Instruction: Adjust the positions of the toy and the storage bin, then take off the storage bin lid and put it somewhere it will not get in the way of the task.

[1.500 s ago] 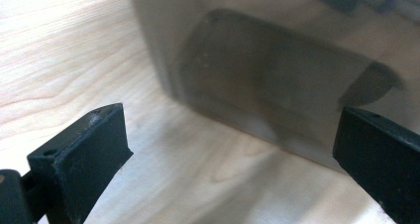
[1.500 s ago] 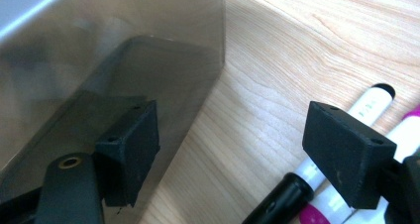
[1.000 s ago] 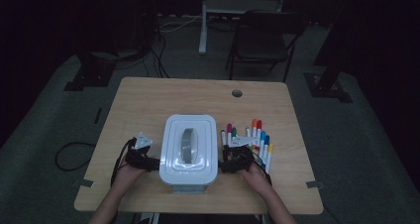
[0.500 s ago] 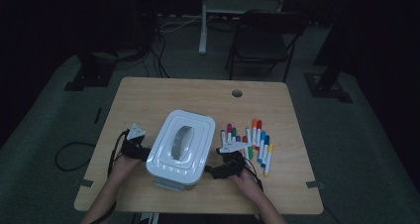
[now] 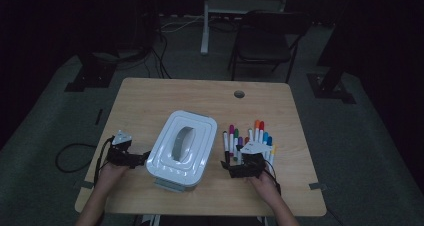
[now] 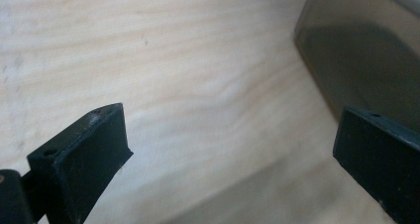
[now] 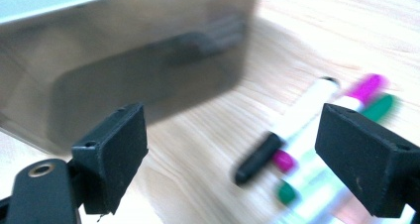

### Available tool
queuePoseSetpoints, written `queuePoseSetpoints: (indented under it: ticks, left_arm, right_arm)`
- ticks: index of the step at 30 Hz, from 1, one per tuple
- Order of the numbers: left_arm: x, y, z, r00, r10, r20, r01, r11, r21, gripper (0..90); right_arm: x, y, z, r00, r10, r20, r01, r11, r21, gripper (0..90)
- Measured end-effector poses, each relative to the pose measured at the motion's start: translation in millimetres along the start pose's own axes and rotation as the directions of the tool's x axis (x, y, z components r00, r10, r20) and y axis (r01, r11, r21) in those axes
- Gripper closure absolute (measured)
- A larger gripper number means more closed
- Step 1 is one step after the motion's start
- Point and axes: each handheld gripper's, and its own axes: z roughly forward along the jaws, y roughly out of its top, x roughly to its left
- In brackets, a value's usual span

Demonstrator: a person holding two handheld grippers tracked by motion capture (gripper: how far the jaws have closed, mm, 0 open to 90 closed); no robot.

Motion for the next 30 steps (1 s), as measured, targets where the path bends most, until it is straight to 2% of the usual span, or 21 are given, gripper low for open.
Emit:
queuePoseSetpoints:
  ticks: [5,11,12,13,14,17,20,25,30]
  left_arm:
    - [-3.4,3.5,-23.2,0.9997,-0.013,0.02,0.012,0.9999,0.01,1.3]
    - [-15.6,21.6,-57.7,0.9999,-0.007,0.008,0.007,0.9997,-0.023,1.4]
    - [-15.6,21.6,-57.7,0.9999,-0.007,0.008,0.007,0.9997,-0.023,1.4]
    - [-23.1,27.9,-67.1,0.9999,-0.001,0.011,0.002,0.9993,-0.037,1.4]
    - [-27.5,31.0,-71.2,0.9999,0.007,0.013,-0.007,0.9989,-0.047,1.4]
    - [-40.7,40.0,-81.0,0.9994,0.002,0.034,0.0,0.9971,-0.076,1.4]
    - [-52.9,49.1,-87.0,0.9978,0.007,0.066,-0.001,0.9954,-0.095,1.4]
    - [-72.2,63.2,-87.7,0.9933,0.056,0.101,-0.045,0.9933,-0.106,1.4]
    - [-89.7,72.4,-79.4,0.9856,0.104,0.133,-0.092,0.9912,-0.095,1.4]
  right_arm:
    - [-21.5,-8.8,-22.8,0.9975,0.032,0.063,-0.031,0.999,-0.015,12.5]
    - [-49.0,-26.1,-50.2,0.9827,0.086,0.164,-0.082,0.996,-0.03,12.5]
    - [-49.0,-26.1,-50.2,0.9827,0.086,0.164,-0.082,0.996,-0.03,12.5]
    - [-54.3,-30.9,-55.3,0.9784,0.095,0.184,-0.091,0.995,-0.03,12.5]
    - [-62.0,-39.2,-62.8,0.9704,0.113,0.213,-0.111,0.994,-0.023,12.5]
    - [-71.7,-52.7,-72.4,0.9599,0.137,0.244,-0.139,0.99,-0.013,12.5]
    - [-79.4,-65.4,-80.4,0.9506,0.15,0.272,-0.157,0.988,0.004,12.5]
    - [-91.1,-83.0,-89.0,0.9328,0.189,0.307,-0.204,0.979,0.015,12.5]
    - [-97.1,-94.6,-88.9,0.9244,0.198,0.326,-0.226,0.973,0.049,12.5]
